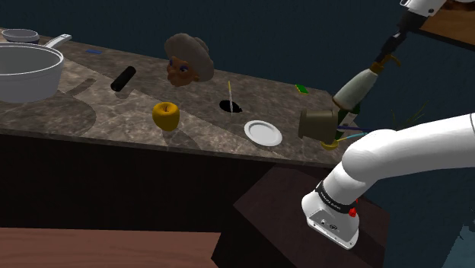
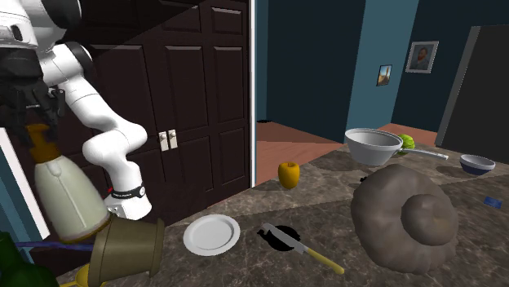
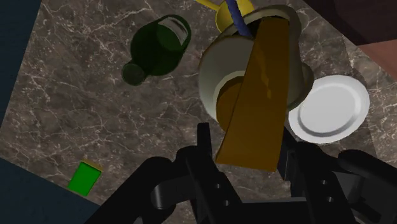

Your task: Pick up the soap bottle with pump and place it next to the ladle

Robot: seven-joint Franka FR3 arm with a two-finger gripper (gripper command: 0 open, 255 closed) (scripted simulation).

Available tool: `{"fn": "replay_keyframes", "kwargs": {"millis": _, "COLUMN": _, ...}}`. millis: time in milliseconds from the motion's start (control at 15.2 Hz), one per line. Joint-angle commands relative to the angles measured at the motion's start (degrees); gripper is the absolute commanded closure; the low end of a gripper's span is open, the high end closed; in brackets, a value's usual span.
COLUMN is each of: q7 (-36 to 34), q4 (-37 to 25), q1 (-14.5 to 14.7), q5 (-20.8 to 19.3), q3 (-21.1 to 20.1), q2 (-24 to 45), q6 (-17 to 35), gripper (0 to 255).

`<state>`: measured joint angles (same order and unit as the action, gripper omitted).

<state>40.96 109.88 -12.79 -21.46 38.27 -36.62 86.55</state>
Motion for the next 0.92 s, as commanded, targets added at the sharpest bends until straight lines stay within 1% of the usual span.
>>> {"fn": "replay_keyframes", "kwargs": {"millis": 0, "q7": 3.0, "q4": -1.7, "q1": 0.4, "q5": -0.6, "q3": 3.2, "q2": 1.3, "q6": 0.6, "gripper": 255}}
{"fn": "replay_keyframes", "kwargs": {"millis": 264, "q7": 8.9, "q4": -4.9, "q1": 1.6, "q5": -1.2, "q3": 10.1, "q2": 3.8, "q6": 2.0, "gripper": 255}}
{"fn": "replay_keyframes", "kwargs": {"millis": 528, "q7": 15.2, "q4": -9.2, "q1": 4.3, "q5": -0.8, "q3": 18.5, "q2": 7.3, "q6": 3.5, "gripper": 255}}
{"fn": "replay_keyframes", "kwargs": {"millis": 726, "q7": 20.2, "q4": -13.2, "q1": 8.1, "q5": 0.4, "q3": 26.7, "q2": 10.5, "q6": 4.5, "gripper": 255}}
{"fn": "replay_keyframes", "kwargs": {"millis": 858, "q7": 23.6, "q4": -16.3, "q1": 12.3, "q5": 1.6, "q3": 33.7, "q2": 12.6, "q6": 5.1, "gripper": 255}}
